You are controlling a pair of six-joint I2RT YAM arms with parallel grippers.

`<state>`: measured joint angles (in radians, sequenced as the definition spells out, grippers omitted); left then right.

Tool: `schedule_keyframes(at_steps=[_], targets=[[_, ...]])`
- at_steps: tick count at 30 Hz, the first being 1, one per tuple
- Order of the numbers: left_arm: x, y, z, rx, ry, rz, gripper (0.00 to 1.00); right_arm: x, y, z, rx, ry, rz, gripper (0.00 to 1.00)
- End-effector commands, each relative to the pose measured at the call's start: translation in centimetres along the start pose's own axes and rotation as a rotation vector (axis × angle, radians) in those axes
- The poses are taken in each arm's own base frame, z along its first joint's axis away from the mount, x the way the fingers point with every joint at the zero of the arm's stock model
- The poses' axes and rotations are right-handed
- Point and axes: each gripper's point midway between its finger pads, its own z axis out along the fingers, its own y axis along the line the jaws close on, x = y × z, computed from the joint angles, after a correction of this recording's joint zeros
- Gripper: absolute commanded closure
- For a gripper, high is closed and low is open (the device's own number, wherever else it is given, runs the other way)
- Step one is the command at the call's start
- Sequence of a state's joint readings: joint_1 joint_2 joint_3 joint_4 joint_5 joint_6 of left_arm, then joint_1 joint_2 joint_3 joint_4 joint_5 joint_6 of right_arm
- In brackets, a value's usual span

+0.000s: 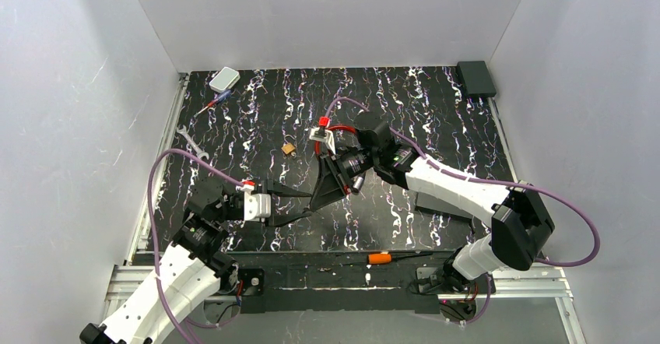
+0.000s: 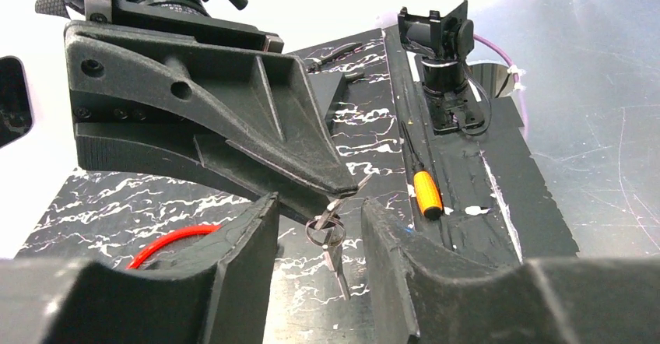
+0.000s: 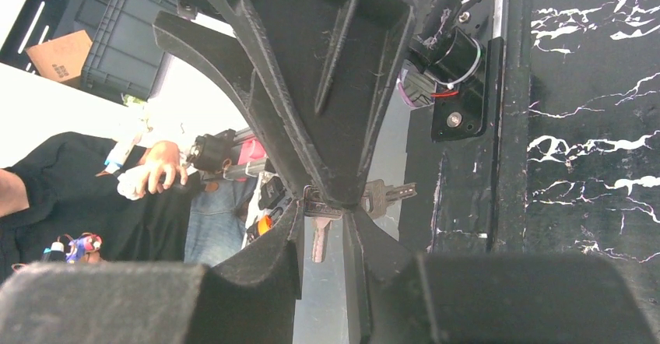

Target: Unlock with the key

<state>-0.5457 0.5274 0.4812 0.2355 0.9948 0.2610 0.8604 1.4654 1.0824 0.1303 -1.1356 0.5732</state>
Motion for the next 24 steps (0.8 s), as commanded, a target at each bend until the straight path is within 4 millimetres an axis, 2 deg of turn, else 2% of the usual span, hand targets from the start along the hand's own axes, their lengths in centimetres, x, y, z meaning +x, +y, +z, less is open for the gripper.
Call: schedule_keyframes(at_steps=[1,6,11,13,20,24], targets=[[0.0,-0.4,0.3,0.034,-0.012,-0.006,0.61,-1.2,2.1,0.1,-0.052,-0.007,-0.096,0.99],[0.0,-0.4,0.5,0.041,-0.014,-0.017,0.68,-1.1,2.2,0.1,-0.056,-0.005,-0.100,0.99],[0.1,-0.7,0.5,0.052,-0.018,-0.021,0.84,-1.3,2.3,0.2,-0.058,-0.011,-0.100,0.99],[0.0,-0.9,0.5,0.061,-0.023,-0.022,0.86,-1.5,2.4,0.3,-0.058,-0.019,-0.100,0.99],[0.0,-1.5,0.4,0.072,-0.036,-0.014,0.69,-2.1,2.3,0.4,-0.053,-0.043,-0.101,0.99],[0.0,-1.7,0.4,0.084,-0.037,-0.020,0.65,-2.4,2.4,0.4,-0.055,-0.052,-0.100,0.99]])
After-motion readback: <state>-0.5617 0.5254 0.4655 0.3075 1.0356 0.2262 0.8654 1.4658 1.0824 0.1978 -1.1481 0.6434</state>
